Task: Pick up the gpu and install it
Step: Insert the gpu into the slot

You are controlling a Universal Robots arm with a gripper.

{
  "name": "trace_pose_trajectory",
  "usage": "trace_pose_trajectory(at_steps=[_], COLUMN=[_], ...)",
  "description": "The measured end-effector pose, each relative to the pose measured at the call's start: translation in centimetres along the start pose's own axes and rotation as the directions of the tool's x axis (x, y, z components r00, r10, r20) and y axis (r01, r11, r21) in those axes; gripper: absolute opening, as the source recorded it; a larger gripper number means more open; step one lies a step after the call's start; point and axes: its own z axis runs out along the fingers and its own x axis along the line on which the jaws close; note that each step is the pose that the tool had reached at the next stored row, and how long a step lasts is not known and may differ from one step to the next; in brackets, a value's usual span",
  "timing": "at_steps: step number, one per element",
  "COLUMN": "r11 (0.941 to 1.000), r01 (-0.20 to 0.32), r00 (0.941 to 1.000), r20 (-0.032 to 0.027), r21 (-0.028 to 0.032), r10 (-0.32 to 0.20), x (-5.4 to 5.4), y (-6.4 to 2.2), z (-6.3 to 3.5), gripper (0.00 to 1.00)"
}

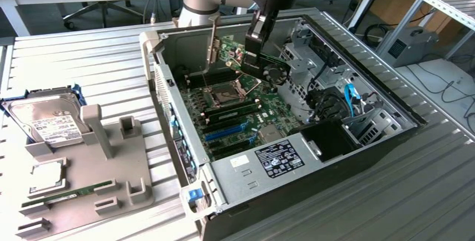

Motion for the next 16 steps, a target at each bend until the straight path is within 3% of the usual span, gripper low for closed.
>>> trace_pose_trajectory(at_steps=[16], r11=[0.9995], r01=[0.031], r00=[0.9995], r20=[-0.0011], r21=[-0.0008], r10=[-0.031], x=[0.00], y=[0.00], z=[0.00], gripper=[0.26])
